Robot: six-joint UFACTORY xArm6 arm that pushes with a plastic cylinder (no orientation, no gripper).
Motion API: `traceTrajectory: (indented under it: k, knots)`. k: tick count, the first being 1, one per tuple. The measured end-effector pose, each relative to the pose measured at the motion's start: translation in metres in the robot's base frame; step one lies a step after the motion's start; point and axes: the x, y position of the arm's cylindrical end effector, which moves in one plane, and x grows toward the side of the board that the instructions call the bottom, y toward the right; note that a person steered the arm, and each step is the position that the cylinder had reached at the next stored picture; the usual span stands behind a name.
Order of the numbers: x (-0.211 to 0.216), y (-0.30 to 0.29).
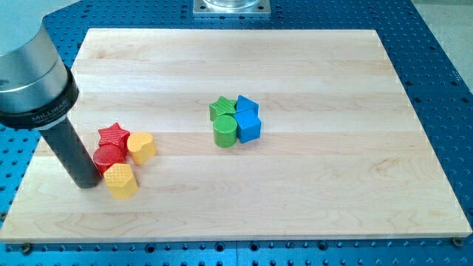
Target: Slide the hexagon below the yellow heart
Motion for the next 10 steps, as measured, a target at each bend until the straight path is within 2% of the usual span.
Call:
traceTrajectory:
  k: [5,8,10]
  knots:
    - [0.022,0.001]
    - [0.033,0.046]
    - [0.033,0.050]
